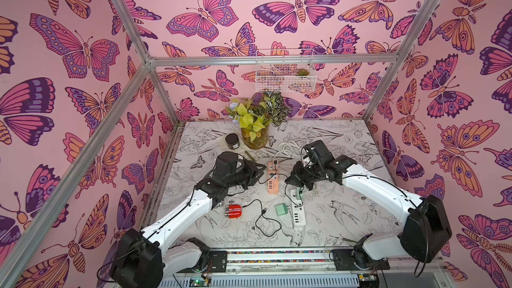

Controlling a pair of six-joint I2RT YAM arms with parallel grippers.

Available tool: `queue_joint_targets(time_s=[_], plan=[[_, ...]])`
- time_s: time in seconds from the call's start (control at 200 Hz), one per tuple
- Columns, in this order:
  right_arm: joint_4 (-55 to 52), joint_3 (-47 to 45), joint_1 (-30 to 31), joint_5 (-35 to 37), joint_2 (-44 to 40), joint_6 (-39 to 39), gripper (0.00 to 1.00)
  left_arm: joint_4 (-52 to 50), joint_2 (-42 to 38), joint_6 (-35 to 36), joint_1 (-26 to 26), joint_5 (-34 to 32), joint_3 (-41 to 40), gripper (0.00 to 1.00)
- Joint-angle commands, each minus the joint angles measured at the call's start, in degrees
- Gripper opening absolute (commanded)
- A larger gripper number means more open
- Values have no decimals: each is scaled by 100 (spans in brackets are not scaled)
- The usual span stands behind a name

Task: Charge the electric shaver
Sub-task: Pick up the charging cable from the center of the board.

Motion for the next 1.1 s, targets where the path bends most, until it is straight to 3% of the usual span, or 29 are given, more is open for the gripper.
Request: queue_joint_targets(time_s=[0.0, 0.591, 0.881, 0.991, 1.097], plan=[[307, -38, -70, -238, -148, 252, 0, 189, 154, 500, -52, 267, 140, 29], [612, -312, -79, -539, -379, 529, 0, 389, 285, 670, -161, -4, 126, 28], [694, -486, -82, -492, -562, 662, 0, 574, 364, 660, -168, 26, 155, 9], [815, -537, -82, -453, -586, 758, 0, 575, 364, 650, -168, 64, 137, 11], [901, -548, -85, -413, -580, 855, 0, 575, 382, 665, -185, 118, 140, 20]])
